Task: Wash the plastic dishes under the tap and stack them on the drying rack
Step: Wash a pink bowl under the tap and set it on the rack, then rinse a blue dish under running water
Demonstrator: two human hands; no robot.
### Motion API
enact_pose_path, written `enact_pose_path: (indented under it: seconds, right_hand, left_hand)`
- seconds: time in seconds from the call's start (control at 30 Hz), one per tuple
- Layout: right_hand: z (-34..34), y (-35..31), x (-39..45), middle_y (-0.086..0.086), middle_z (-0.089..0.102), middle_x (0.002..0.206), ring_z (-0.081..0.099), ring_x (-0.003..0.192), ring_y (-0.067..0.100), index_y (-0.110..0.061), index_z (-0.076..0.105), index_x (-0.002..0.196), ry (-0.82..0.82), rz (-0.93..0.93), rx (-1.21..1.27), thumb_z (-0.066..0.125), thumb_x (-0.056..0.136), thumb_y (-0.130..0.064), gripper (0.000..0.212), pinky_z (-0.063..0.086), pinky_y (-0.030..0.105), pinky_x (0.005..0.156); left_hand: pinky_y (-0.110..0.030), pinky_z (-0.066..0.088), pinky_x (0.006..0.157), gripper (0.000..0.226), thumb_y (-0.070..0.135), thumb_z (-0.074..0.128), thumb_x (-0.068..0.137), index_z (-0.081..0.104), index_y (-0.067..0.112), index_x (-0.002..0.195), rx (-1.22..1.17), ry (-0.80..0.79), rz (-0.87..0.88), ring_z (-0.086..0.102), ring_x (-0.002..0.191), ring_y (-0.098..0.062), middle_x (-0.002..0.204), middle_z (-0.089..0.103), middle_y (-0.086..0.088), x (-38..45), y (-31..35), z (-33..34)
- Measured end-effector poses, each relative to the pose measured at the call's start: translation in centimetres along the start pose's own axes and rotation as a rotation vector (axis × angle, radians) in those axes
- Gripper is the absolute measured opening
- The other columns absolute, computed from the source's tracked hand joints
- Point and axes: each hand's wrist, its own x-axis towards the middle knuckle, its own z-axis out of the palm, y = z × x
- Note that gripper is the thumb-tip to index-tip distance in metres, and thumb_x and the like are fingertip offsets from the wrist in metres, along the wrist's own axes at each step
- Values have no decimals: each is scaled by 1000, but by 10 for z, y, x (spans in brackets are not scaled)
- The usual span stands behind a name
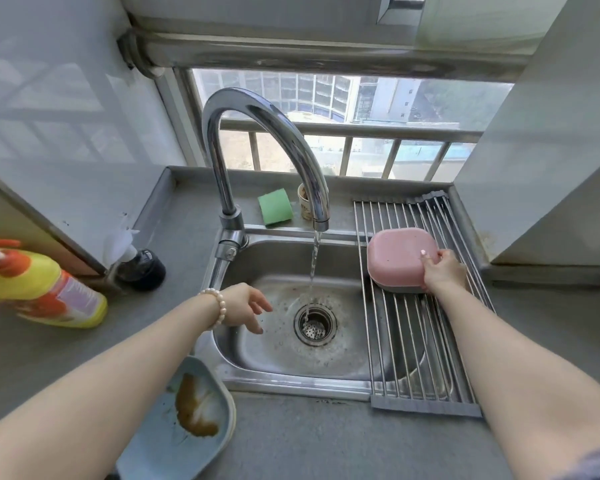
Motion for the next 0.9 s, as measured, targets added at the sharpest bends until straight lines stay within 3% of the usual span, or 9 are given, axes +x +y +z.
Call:
enact_pose_path:
  seconds: [0.1,0.23,0.33,0.43,0.5,0.6,0.7,0.8,0.9]
  right_hand:
    - [-1,-7,3,22,41,128,61,96,43,-7,47,128,33,73,-54,55,93,-41,49,55,53,79]
    - [-7,-16,-10,25,33,136,54,109,46,-2,41,131,77,96,-220,53,95,-23,43,48,47,88]
    - [2,-27,-35,25,35,134,51,112,47,0,38,134,99,-30,-250,54,93,-21,49,45,48,91]
    - [21,-41,-75,25,41,131,48,116,43,-2,38,137,75,-218,-327,49,95,-35,55,41,48,95]
    - [32,-51,-106,22,50,121,53,99,34,-1,45,127,9,-313,-332,48,95,-28,41,39,35,79]
    - [52,-56,-152,10,60,99,55,79,24,-11,52,98,-144,-420,-267,53,92,-20,10,42,31,66]
    - [74,-54,-205,4,67,84,64,80,25,-19,57,82,-472,-487,-192,59,89,-32,15,51,35,71]
    - [91,-61,-266,4,68,96,66,86,22,-20,63,103,-954,-462,-149,63,81,-57,44,56,37,74]
    - [110,-67,-302,2,60,115,62,99,21,-24,44,133,-1133,-492,-289,69,76,-55,70,56,35,81]
  left_hand:
    - [-31,49,94,51,3,77,72,63,22,117,80,-42,-38,56,110,-17,117,59,-1,-6,-10,-3]
    - [-25,47,83,55,-4,73,72,62,21,120,186,-107,-95,54,114,-19,120,57,-1,-17,-19,-6]
    - [-21,47,76,55,-4,74,71,63,19,120,257,-96,-112,57,106,-18,118,59,-3,-24,-25,-7]
    - [-22,48,76,51,-3,75,71,65,18,117,279,-77,-121,59,102,-18,116,61,-4,-29,-30,-6]
    - [-23,50,77,49,-5,73,71,66,17,114,282,-85,-122,59,105,-19,115,61,-3,-32,-34,-5]
    - [-18,49,63,42,-11,60,72,70,15,103,253,-102,-108,60,93,-16,98,62,1,-32,-38,-4]
    - [-19,41,55,37,-9,48,69,73,16,81,179,-70,-88,52,71,-16,78,61,-2,-32,-43,-9]
    - [-23,38,56,30,0,50,71,70,23,72,137,-79,-114,49,68,-16,71,59,-1,-36,-49,-15]
    - [-26,49,67,26,7,56,77,68,25,90,178,-181,-193,58,83,-12,88,63,1,-45,-52,-19]
